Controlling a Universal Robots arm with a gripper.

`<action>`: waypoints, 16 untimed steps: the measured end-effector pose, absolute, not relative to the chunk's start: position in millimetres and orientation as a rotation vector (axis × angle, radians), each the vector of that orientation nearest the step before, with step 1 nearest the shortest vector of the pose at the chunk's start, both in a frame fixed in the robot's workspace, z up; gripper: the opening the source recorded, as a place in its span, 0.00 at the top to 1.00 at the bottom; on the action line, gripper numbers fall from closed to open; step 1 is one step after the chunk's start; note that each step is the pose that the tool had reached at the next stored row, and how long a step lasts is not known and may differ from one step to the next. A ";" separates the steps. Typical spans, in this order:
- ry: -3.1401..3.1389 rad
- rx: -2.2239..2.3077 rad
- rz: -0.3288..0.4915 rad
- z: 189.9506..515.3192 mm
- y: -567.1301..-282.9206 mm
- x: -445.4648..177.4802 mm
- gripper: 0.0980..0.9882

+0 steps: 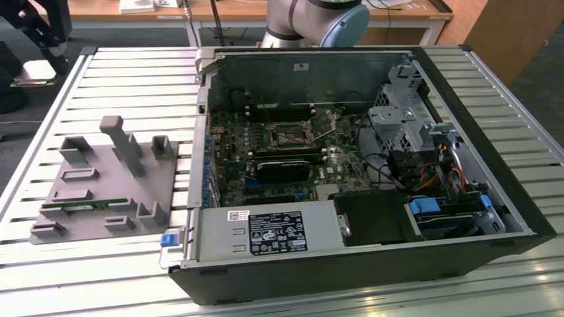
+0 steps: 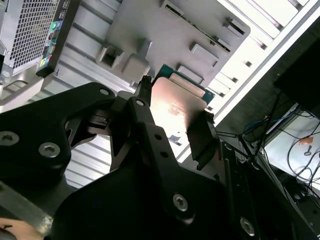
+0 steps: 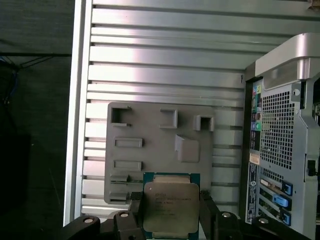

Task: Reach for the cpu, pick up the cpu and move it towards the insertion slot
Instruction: 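Pick up the cpu and move it towards the insertion slot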

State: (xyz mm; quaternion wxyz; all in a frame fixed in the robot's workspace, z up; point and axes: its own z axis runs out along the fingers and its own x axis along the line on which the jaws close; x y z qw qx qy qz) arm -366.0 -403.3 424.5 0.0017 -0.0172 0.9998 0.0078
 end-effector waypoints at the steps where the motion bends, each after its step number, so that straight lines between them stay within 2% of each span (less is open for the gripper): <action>1: 3.138 -0.054 0.025 424.5 -403.3 -362.6 0.51; 16: 3.138 -0.054 0.025 424.5 -403.0 -315.3 0.51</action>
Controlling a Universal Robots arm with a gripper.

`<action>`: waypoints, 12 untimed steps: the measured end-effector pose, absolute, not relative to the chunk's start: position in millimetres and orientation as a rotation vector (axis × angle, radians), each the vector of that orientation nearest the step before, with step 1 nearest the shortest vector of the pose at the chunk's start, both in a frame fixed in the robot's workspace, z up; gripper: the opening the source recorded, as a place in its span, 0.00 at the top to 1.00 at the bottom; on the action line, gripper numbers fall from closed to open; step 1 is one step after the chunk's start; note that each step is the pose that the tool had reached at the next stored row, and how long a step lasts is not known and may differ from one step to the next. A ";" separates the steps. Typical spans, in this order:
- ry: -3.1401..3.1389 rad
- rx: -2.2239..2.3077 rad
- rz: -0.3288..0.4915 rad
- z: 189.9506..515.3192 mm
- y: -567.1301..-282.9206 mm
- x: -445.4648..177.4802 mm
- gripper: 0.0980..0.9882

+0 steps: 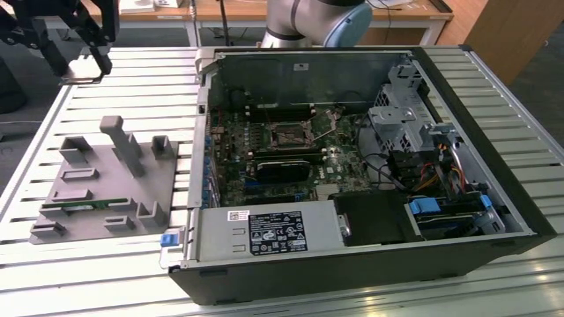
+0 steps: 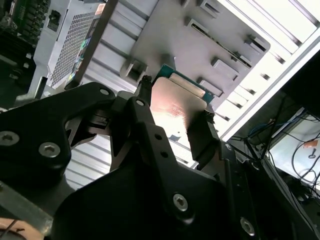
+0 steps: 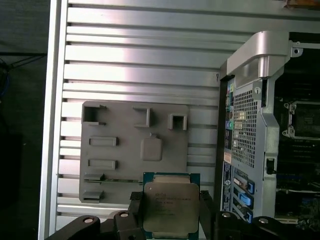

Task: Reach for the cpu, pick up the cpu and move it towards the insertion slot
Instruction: 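Pick up the cpu and move it towards the insertion slot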

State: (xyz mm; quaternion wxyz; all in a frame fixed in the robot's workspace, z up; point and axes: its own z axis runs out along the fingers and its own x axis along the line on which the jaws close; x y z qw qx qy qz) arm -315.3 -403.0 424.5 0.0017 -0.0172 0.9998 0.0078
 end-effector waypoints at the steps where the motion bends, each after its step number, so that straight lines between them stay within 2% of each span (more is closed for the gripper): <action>1: 3.138 -0.054 0.025 424.5 -403.0 -313.2 0.51; 12: 3.138 -0.054 0.024 424.5 -402.5 -282.1 0.51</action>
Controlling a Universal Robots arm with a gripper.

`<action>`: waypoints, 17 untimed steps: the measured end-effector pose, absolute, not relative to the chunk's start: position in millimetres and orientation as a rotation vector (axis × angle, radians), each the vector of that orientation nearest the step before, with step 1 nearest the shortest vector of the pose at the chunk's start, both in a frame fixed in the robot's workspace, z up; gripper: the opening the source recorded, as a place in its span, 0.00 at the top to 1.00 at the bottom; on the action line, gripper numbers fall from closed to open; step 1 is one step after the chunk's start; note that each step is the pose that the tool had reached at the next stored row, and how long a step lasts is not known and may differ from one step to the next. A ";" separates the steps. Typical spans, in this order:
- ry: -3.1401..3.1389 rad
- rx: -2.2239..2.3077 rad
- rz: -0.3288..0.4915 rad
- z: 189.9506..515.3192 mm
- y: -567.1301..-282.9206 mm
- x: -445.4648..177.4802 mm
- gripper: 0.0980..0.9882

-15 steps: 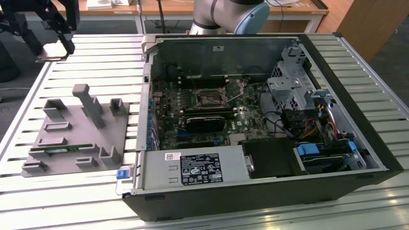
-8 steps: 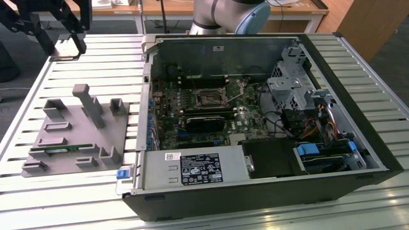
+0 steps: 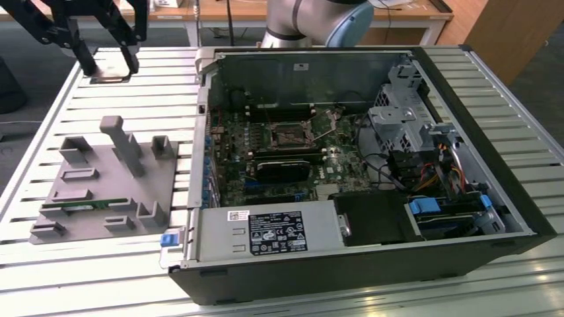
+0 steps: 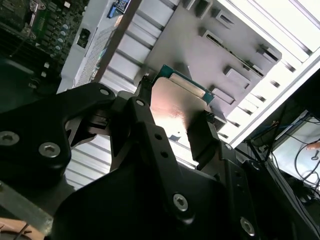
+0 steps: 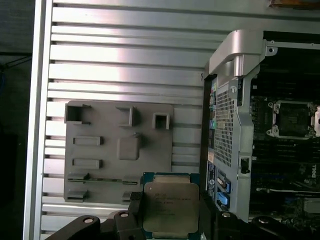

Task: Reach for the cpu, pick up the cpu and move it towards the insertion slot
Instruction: 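Pick up the cpu and move it towards the insertion slot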

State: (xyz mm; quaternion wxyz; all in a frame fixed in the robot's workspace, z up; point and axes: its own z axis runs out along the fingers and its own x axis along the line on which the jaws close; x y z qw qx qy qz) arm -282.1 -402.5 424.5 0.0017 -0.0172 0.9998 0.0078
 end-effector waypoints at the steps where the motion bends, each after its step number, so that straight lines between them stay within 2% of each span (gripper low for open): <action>1: 3.138 -0.054 0.025 424.5 -402.3 -278.2 0.51; 17: 3.138 -0.054 0.024 424.0 -383.7 -223.7 0.51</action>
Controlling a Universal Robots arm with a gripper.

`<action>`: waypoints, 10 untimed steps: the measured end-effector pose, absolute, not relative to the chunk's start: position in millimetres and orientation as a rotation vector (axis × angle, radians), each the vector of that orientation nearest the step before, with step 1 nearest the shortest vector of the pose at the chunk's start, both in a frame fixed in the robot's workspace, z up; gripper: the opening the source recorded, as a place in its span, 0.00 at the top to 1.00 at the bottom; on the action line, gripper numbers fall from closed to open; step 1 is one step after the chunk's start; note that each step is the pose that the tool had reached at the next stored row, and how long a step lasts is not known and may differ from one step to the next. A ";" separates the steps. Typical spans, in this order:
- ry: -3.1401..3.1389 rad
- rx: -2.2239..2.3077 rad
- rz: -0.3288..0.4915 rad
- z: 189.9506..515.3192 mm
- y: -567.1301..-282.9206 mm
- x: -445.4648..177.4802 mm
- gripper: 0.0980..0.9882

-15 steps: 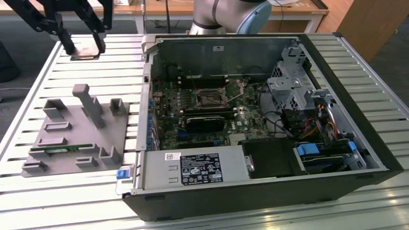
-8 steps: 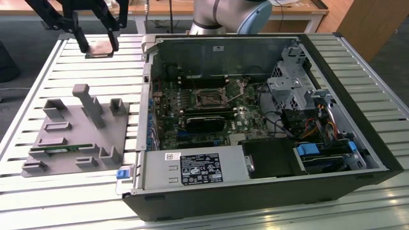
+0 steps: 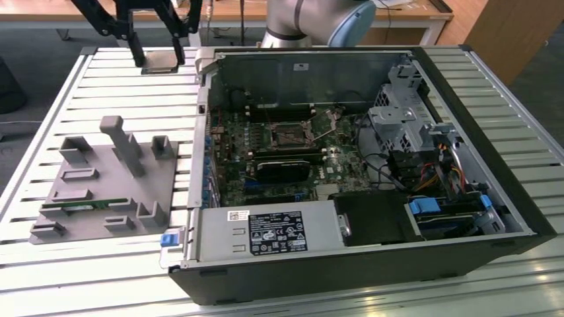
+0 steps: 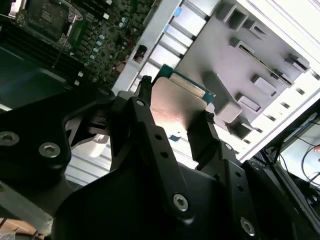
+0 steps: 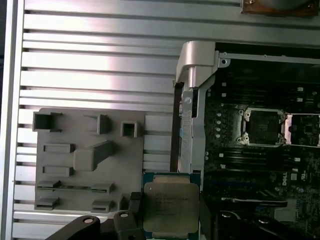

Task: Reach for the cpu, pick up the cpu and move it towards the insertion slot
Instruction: 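Pick up the cpu and move it towards the insertion slot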

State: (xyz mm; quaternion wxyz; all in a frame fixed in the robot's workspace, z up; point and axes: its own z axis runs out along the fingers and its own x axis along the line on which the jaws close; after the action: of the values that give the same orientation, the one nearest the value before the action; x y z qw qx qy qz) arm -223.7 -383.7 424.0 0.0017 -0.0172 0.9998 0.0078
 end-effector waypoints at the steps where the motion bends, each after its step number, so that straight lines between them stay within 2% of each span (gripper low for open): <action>1: 3.138 -0.054 0.024 423.9 -382.4 -220.5 0.51; 10: 3.138 -0.054 0.024 423.7 -371.6 -190.5 0.51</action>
State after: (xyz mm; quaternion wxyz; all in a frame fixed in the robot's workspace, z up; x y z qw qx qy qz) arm -190.5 -371.6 423.7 0.0017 -0.0172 0.9998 0.0078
